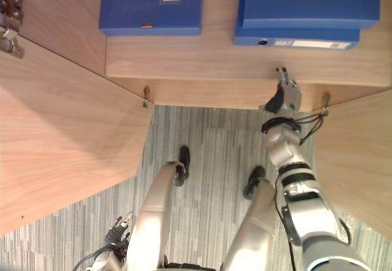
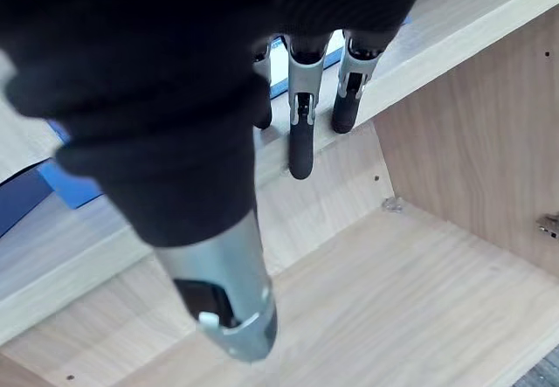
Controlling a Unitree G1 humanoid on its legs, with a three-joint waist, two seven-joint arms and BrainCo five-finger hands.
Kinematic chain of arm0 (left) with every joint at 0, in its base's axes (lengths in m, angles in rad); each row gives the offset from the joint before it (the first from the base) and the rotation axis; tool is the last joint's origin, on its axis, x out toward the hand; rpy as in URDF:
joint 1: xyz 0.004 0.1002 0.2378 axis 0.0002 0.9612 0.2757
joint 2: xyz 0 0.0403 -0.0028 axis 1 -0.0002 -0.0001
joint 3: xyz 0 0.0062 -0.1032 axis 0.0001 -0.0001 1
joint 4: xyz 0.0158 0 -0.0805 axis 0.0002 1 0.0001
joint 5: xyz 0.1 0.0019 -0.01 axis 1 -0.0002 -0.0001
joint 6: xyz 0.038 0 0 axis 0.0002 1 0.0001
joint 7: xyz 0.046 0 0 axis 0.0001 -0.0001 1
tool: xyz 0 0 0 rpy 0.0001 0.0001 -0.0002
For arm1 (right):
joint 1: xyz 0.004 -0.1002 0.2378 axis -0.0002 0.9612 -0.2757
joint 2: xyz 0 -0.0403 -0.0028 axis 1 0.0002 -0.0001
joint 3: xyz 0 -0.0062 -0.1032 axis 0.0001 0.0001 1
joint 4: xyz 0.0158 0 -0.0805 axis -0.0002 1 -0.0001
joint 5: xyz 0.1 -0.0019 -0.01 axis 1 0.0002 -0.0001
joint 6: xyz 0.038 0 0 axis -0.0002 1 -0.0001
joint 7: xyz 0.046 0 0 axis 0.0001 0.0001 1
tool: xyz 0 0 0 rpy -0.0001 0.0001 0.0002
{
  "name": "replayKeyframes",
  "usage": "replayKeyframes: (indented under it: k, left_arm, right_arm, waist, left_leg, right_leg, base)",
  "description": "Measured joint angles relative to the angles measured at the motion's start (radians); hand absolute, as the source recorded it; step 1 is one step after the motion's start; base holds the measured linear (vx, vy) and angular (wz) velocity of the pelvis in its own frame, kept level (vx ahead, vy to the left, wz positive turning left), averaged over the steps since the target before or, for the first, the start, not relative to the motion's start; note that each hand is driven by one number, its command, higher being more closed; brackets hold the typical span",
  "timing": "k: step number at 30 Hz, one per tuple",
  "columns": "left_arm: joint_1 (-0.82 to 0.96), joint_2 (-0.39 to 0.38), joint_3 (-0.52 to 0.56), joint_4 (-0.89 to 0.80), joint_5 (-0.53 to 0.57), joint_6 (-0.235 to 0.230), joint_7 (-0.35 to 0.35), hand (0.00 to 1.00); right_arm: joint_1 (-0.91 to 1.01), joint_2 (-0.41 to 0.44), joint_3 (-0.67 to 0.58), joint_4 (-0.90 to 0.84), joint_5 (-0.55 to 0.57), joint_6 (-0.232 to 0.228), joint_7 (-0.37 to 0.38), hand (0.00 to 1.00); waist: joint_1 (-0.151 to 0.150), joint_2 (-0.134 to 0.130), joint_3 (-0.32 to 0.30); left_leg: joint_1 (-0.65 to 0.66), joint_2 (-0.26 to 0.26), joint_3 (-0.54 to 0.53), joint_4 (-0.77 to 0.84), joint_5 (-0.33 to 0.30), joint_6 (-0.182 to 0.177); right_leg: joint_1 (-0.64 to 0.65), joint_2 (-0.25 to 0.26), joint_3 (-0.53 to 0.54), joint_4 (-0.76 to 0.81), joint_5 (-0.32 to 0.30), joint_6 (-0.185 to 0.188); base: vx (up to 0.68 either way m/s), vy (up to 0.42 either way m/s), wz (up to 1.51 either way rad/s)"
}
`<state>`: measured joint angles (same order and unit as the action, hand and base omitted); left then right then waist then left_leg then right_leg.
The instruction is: Walk over to the cabinet, pick up the folder, carry it to the office cabinet, place the folder inside the office cabinet, then close the office cabinet door
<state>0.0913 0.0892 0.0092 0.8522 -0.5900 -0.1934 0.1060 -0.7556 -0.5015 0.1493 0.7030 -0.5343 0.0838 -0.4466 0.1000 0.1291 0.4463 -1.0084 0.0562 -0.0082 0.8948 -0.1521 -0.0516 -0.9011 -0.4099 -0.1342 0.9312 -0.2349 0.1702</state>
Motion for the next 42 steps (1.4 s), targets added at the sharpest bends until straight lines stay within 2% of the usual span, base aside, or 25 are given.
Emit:
replayKeyframes:
  k: [12, 20, 28, 42]
  left_arm:
    - [-0.002, -0.022, 0.024, -0.001, -0.001, 0.001, 0.002, 0.00]
    - [-0.007, -0.046, 0.062, 0.002, 0.001, 0.005, -0.002, 0.00]
    - [-0.014, -0.060, 0.087, 0.001, 0.004, 0.009, -0.006, 0.00]
    - [-0.015, -0.068, 0.114, 0.000, 0.005, 0.015, -0.017, 0.00]
  right_arm:
    - [-0.104, -0.049, 0.037, 0.050, 0.047, -0.006, 0.010, 0.00]
    - [-0.227, -0.096, 0.089, 0.070, 0.118, -0.007, 0.080, 0.00]
    - [-0.318, -0.094, 0.129, 0.117, 0.080, 0.005, 0.141, 0.00]
    - [-0.360, -0.116, 0.174, 0.137, 0.078, 0.003, 0.209, 0.00]
  waist:
    - [0.005, 0.009, 0.004]
    - [0.004, 0.015, 0.007]
    - [0.017, 0.014, 0.009]
    - [0.011, 0.011, 0.011]
  left_leg:
    - [-0.058, 0.000, 0.002, 0.019, 0.004, -0.006]
    - [-0.095, 0.000, -0.010, 0.041, 0.007, -0.011]
    - [-0.107, -0.009, -0.023, 0.058, 0.009, -0.018]
    - [-0.108, -0.011, -0.026, 0.051, 0.013, -0.023]
  right_leg:
    - [-0.058, -0.012, -0.002, 0.024, 0.005, 0.008]
    - [-0.088, -0.017, -0.015, 0.053, -0.002, 0.011]
    - [-0.092, -0.033, -0.026, 0.083, -0.025, 0.010]
    - [-0.094, -0.039, -0.028, 0.084, -0.025, 0.010]
  base:
    - [-0.01, 0.006, 0.01]
    - [0.05, -0.007, 0.02]
    - [0.06, -0.018, 0.07]
    - [0.04, -0.007, 0.01]
